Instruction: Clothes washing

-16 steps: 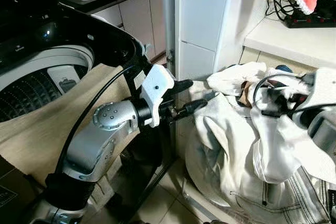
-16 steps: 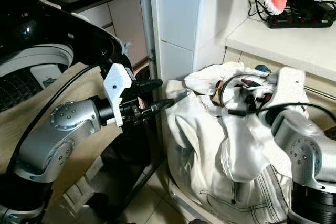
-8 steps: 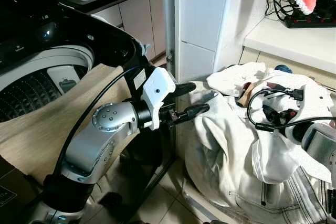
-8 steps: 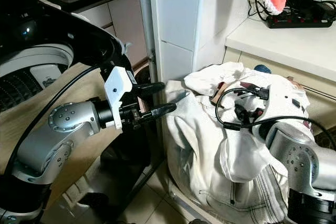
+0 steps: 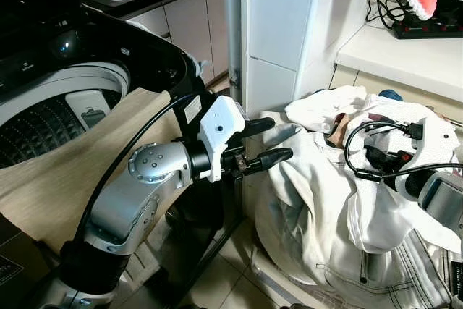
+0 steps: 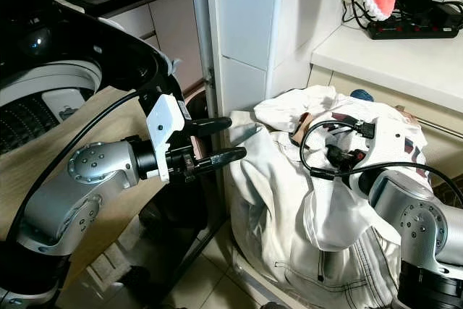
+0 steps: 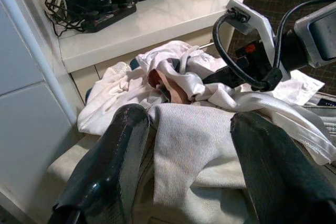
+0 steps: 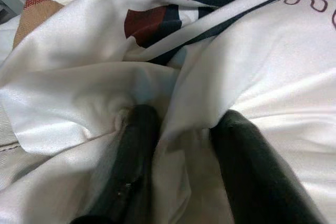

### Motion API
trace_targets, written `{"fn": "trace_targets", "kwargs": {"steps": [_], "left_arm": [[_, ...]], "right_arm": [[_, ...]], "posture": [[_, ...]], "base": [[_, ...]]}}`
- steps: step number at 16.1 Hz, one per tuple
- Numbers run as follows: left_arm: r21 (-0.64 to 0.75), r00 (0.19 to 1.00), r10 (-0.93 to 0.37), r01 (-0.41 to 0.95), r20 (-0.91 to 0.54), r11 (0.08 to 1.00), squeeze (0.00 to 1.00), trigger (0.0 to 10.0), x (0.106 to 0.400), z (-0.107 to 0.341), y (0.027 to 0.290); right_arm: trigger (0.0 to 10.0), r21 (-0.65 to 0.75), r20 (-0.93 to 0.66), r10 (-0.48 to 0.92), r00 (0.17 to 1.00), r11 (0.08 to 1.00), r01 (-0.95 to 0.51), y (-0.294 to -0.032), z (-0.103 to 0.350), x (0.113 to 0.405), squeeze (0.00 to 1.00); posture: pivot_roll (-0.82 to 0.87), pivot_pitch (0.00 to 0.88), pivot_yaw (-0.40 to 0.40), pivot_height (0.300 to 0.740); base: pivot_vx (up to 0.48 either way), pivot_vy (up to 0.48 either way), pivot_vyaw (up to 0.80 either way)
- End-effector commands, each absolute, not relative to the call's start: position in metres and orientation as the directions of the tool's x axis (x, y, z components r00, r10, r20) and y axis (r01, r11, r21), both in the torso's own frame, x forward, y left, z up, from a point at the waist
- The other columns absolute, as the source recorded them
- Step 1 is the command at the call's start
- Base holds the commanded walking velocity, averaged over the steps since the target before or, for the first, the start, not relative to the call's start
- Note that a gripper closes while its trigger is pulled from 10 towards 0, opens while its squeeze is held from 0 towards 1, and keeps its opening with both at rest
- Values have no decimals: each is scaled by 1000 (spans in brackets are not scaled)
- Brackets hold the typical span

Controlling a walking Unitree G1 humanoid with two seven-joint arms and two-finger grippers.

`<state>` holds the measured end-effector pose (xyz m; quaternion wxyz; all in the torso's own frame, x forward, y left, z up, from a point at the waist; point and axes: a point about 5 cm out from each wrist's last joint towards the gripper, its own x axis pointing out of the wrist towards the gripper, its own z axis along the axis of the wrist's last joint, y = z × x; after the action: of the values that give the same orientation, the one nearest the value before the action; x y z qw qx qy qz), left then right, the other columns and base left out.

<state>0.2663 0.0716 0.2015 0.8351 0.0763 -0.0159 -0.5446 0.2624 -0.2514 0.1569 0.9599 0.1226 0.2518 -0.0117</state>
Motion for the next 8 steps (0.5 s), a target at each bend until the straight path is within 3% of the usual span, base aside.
{"fn": "trace_targets", "kwargs": {"steps": [1,8], "left_arm": [[150,399,-915,910,-54,387,0,10000,264,203,73],[131,432,-902,895,-20,426,0,10000,269,207,74]], "right_arm": [[0,251,-474,59,879,965,71,-249,159,262,0],[0,198,-355,50,933,980,23,-259,194,262,0]], "posture": [[-196,0,62,740],[-197,0,67,740]], "base": [[0,0,0],[0,0,0]]}}
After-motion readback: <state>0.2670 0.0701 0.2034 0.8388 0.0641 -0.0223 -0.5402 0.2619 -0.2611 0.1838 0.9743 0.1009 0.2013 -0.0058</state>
